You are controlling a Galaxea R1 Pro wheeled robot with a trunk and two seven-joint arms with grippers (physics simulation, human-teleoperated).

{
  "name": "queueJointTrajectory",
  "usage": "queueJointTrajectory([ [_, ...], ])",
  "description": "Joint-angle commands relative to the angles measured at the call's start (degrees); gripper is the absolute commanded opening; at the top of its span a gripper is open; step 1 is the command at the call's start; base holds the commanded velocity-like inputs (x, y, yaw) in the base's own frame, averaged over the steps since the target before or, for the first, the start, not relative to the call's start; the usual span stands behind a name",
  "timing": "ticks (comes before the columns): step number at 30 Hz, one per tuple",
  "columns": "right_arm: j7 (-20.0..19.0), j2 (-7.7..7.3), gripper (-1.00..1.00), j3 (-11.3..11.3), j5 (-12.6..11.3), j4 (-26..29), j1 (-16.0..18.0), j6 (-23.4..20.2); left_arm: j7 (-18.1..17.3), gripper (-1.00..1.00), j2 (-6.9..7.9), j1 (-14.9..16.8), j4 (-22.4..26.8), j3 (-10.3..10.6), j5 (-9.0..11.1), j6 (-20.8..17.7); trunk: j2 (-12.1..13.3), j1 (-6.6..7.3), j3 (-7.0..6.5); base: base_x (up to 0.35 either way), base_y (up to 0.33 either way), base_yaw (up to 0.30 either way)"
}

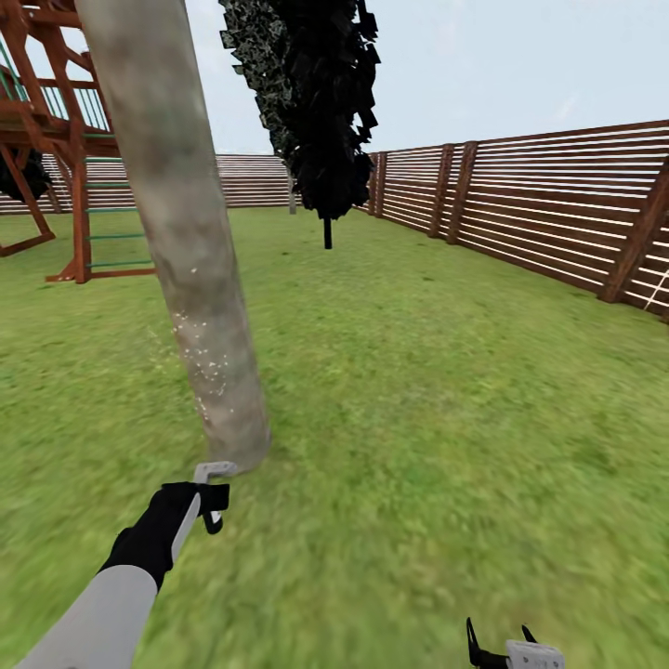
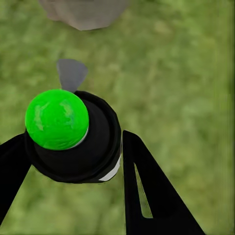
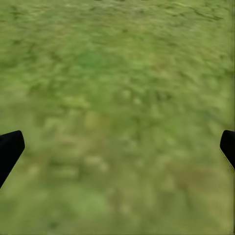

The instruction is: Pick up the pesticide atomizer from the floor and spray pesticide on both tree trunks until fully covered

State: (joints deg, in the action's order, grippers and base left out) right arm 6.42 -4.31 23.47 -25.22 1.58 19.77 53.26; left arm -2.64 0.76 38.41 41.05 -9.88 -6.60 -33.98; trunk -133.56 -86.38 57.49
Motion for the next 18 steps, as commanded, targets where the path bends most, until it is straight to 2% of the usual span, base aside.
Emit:
queueJointTrajectory([
  [1, -0.04, 0.00, 1.00, 0.03, 0.00, 0.00, 0.00, 0.00, 0.00, -1.00, 0.27, 0.00, 0.00, -0.05, 0.04, -0.02, 0.00, 0.00, 0.00, 0.206, -0.149, 0.000],
  [5, -0.06, 0.02, 1.00, 0.04, 0.00, 0.00, 0.00, 0.00, 0.94, -1.00, 0.99, -0.15, -1.48, -0.60, 0.01, 0.03, 0.00, 0.00, 0.00, 0.196, -0.193, 0.000],
  [7, -0.01, 0.03, 1.00, 0.04, 0.00, 0.00, 0.00, 0.00, 6.94, -1.00, 0.82, -0.17, -2.23, -0.47, 0.20, -0.02, 0.00, 0.00, 0.00, 0.117, -0.252, 0.109],
  [10, -0.01, 0.01, 1.00, 0.00, 0.00, 0.00, 0.00, 0.00, 9.35, -1.00, 0.30, -0.17, -2.50, -0.43, 0.72, -0.18, 0.00, 0.00, 0.00, 0.100, -0.257, 0.231],
  [13, 0.00, 0.04, 1.00, 0.03, 0.00, 0.00, 0.00, -0.01, 9.25, -1.00, 0.81, -0.17, -2.63, -0.93, 1.00, -0.30, 0.00, 0.00, 0.00, 0.110, -0.173, 0.268],
  [18, 0.00, 0.00, 1.00, 0.00, 0.00, -0.04, 0.00, -0.01, 3.77, -1.00, 1.15, -0.17, -2.64, -1.02, 0.97, -0.36, 0.00, 0.00, 0.00, 0.155, -0.114, 0.266],
])
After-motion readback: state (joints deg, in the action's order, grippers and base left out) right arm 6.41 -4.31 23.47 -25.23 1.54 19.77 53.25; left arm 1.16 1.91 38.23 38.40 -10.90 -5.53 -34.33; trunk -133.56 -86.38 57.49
